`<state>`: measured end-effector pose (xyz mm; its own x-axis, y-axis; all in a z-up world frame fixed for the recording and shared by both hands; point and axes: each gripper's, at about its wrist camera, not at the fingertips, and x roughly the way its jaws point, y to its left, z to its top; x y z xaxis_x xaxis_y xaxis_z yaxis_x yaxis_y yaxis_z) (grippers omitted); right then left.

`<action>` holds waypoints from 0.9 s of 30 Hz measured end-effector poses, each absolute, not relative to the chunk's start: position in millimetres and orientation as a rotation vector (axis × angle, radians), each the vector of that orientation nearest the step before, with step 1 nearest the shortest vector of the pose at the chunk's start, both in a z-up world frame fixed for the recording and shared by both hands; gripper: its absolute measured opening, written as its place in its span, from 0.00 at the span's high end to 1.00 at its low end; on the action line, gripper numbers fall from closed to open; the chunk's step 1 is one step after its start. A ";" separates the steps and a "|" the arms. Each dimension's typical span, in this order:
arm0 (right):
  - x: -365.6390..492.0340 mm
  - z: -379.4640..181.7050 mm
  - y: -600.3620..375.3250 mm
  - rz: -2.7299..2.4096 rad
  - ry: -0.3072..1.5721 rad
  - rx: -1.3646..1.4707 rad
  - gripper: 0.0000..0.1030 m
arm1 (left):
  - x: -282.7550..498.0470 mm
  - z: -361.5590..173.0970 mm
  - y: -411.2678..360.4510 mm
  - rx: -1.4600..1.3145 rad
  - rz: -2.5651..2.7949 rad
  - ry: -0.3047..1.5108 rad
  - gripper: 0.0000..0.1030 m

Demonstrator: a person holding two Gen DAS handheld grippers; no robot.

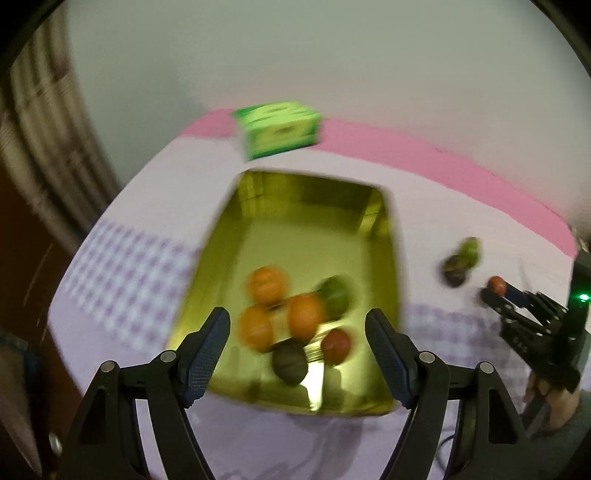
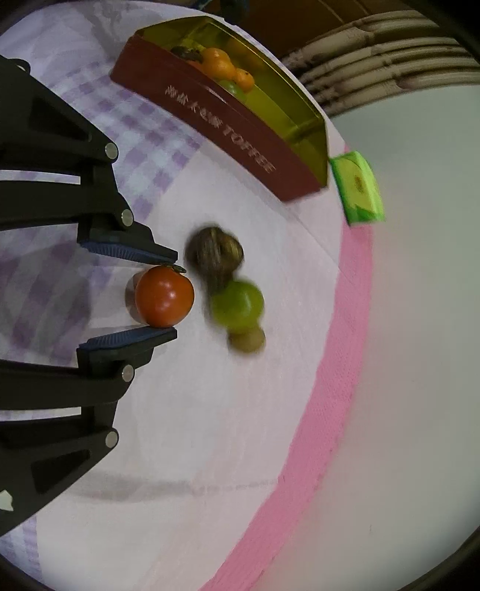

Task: Organize fruits
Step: 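Grasp the red tomato with the right tool while the left tool grasps a dark brown fruit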

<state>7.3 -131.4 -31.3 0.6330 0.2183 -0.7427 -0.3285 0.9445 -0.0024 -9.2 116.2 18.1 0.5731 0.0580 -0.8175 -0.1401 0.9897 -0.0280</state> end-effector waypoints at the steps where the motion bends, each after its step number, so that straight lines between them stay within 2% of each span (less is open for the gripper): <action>1: 7.6 -29.9 -138.3 0.296 0.821 -0.147 0.69 | -3.4 20.2 102.0 -0.076 0.086 0.945 0.26; 11: 13.5 -38.4 -225.5 0.094 0.850 -0.079 0.69 | 64.8 -6.6 -6.0 -0.008 -0.114 1.001 0.26; 23: 15.6 -41.4 -239.0 0.083 0.844 -0.043 0.69 | 101.9 -51.3 -43.9 0.033 -0.121 1.087 0.28; 27: 15.1 -41.5 -241.2 0.087 0.850 -0.033 0.69 | 111.7 -61.2 -44.3 0.022 -0.129 1.116 0.36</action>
<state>15.1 -241.2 -41.5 0.6567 0.0634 -0.7515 -0.0897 0.9959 0.0056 111.7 -44.3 -61.2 0.4324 -0.0925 -0.8969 0.1144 0.9923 -0.0472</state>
